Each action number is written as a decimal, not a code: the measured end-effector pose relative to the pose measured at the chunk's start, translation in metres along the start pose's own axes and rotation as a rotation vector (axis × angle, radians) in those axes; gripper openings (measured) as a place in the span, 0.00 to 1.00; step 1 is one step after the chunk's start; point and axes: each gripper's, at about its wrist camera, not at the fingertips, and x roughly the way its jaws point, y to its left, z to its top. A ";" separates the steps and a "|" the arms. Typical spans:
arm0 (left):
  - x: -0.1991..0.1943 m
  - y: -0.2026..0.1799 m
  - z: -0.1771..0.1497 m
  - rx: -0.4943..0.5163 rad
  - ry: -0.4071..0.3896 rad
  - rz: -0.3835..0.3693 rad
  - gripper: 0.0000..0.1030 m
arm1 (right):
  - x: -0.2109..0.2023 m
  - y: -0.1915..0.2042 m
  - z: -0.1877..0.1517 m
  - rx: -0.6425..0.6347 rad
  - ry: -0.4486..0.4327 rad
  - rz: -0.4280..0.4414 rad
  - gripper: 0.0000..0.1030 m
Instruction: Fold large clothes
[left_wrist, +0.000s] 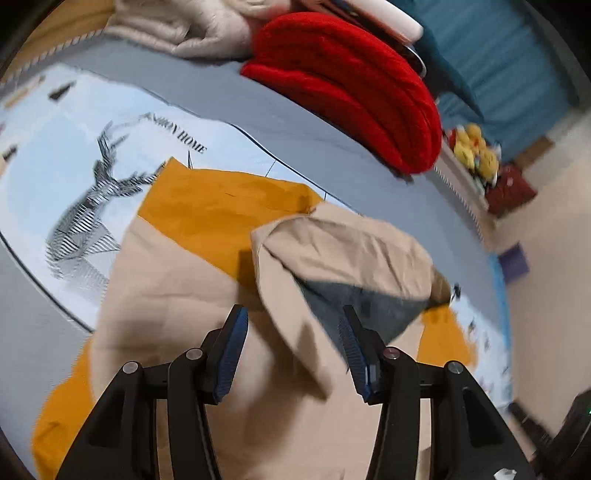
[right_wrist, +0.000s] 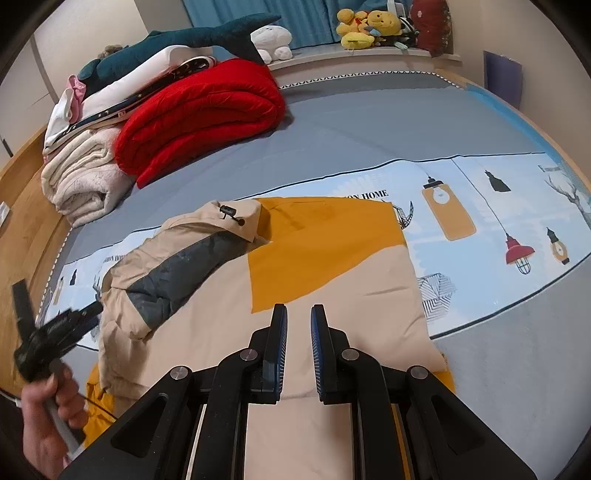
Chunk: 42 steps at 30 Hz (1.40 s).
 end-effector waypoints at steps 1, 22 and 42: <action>0.005 0.000 0.002 -0.010 0.000 -0.018 0.45 | 0.003 0.000 0.000 0.002 0.007 0.007 0.14; -0.057 -0.144 -0.097 0.774 0.220 -0.263 0.04 | 0.026 0.008 0.003 0.121 0.003 0.190 0.14; -0.067 -0.084 -0.056 0.592 0.357 -0.383 0.46 | 0.087 0.000 -0.026 0.301 0.229 0.298 0.38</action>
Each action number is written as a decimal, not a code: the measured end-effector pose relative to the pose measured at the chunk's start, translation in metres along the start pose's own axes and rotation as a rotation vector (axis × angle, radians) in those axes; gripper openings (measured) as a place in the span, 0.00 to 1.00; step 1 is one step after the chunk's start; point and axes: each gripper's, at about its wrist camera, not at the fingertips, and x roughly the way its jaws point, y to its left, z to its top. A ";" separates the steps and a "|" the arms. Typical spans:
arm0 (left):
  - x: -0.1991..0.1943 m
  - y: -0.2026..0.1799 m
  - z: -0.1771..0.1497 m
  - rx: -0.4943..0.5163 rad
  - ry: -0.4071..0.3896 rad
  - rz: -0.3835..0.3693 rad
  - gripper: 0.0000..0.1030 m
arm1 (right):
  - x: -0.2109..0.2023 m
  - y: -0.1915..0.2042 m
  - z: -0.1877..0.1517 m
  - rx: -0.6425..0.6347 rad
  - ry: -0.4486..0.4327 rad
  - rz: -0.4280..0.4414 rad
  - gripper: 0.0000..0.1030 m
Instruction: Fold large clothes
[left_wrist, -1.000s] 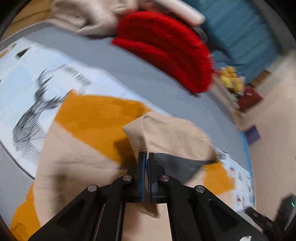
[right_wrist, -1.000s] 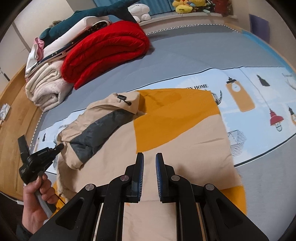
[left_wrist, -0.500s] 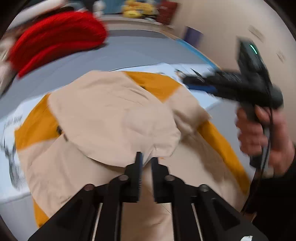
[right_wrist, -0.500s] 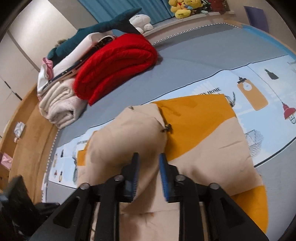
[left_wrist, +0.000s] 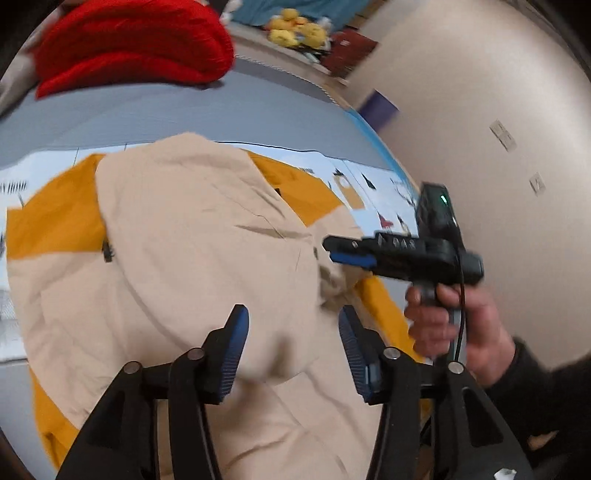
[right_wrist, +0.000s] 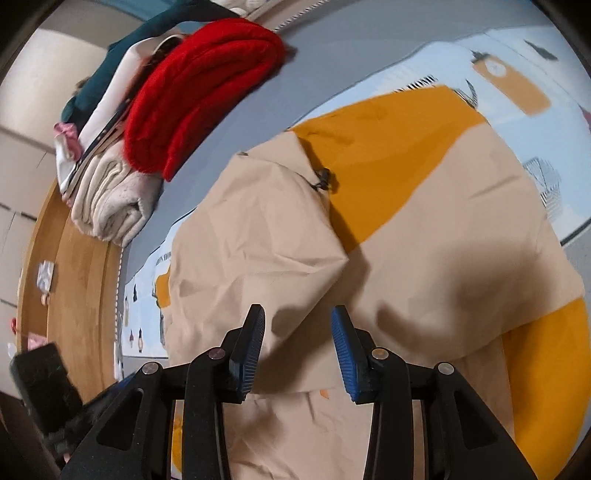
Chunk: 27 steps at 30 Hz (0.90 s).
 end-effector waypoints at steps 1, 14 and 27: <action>0.000 0.004 0.001 -0.024 -0.008 0.006 0.46 | 0.002 -0.001 0.000 0.005 0.006 0.001 0.38; 0.130 0.027 -0.038 -0.168 0.331 0.331 0.45 | 0.038 -0.001 -0.012 -0.024 0.081 -0.011 0.16; 0.082 0.055 -0.026 -0.286 0.206 0.454 0.40 | 0.027 -0.011 -0.005 -0.035 -0.006 -0.222 0.05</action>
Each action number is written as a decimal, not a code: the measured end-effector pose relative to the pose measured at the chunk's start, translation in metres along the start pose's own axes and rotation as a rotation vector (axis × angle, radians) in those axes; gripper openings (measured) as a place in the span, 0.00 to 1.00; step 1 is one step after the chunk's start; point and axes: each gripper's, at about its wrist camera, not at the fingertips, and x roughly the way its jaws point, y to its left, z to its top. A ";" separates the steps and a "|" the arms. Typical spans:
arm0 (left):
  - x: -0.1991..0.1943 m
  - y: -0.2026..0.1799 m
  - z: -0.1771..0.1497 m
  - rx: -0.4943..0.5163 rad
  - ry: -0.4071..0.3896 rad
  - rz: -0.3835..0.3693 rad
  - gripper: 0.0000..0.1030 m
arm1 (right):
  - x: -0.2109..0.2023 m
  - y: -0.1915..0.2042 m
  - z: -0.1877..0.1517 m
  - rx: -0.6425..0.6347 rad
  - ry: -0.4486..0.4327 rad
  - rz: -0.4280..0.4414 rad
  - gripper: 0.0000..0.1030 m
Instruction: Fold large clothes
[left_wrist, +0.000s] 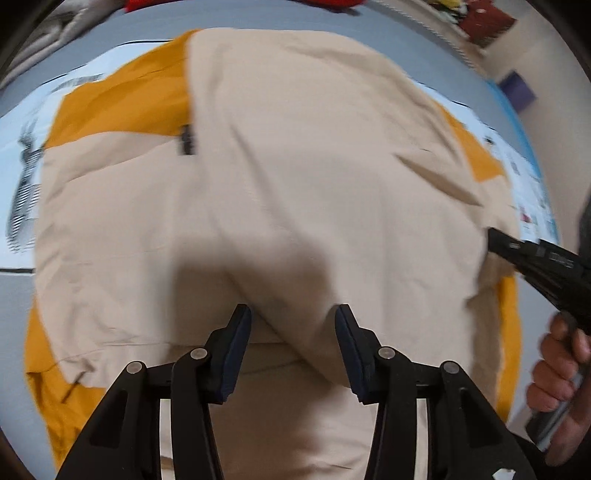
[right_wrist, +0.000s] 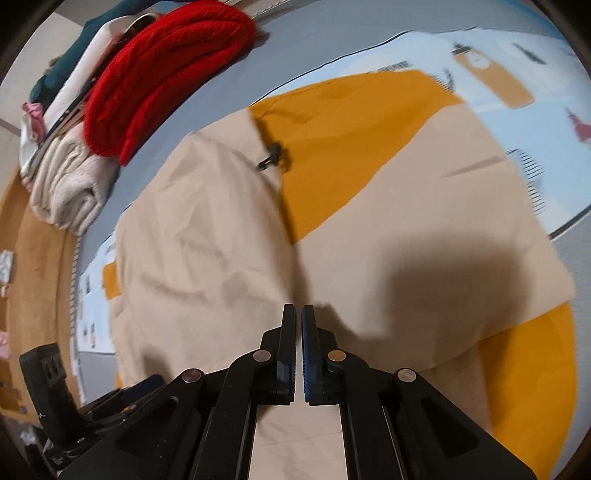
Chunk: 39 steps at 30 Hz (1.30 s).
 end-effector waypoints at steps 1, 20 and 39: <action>-0.004 0.003 0.000 -0.014 -0.016 0.011 0.39 | -0.002 -0.001 0.001 0.014 -0.011 -0.003 0.06; -0.039 0.028 0.007 -0.098 -0.175 -0.030 0.39 | 0.002 0.089 -0.030 -0.388 -0.026 -0.004 0.34; -0.234 0.071 -0.047 0.041 -0.762 0.165 0.29 | -0.153 0.101 -0.037 -0.562 -0.389 0.068 0.34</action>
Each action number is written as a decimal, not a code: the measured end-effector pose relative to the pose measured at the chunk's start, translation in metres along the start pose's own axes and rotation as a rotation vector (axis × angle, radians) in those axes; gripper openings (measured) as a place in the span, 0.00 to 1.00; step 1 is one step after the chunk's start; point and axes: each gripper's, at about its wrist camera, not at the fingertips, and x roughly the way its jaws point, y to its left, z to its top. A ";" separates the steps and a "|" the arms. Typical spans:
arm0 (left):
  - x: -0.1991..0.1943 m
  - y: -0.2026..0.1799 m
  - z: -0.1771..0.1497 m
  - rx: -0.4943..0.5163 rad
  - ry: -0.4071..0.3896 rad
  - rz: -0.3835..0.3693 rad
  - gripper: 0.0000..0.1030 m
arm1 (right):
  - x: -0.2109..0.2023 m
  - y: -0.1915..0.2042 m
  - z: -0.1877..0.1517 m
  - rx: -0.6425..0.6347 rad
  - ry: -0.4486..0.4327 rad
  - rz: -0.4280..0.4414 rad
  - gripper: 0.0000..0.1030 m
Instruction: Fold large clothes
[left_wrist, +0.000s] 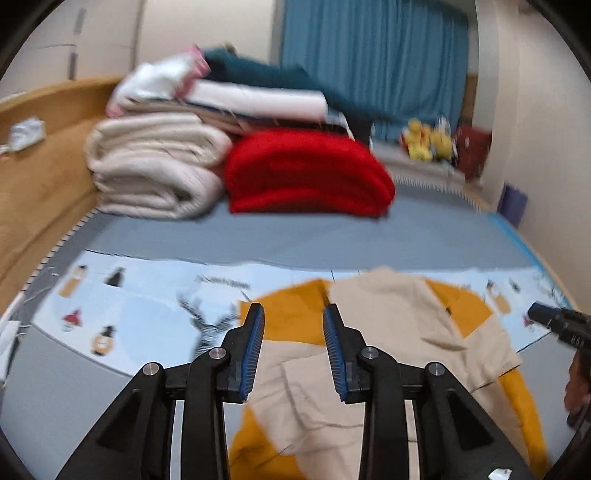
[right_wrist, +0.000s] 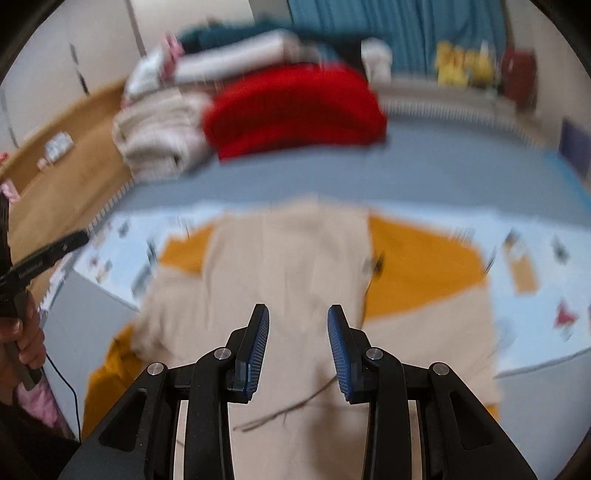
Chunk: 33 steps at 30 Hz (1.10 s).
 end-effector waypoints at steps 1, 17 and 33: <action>-0.023 0.009 -0.004 -0.018 -0.019 0.000 0.27 | -0.024 0.000 0.004 -0.009 -0.051 -0.015 0.34; -0.147 0.081 -0.167 -0.215 0.203 -0.105 0.07 | -0.264 -0.073 -0.157 0.167 -0.095 -0.140 0.19; -0.062 0.086 -0.248 -0.339 0.769 -0.069 0.18 | -0.183 -0.159 -0.276 0.428 0.423 -0.269 0.22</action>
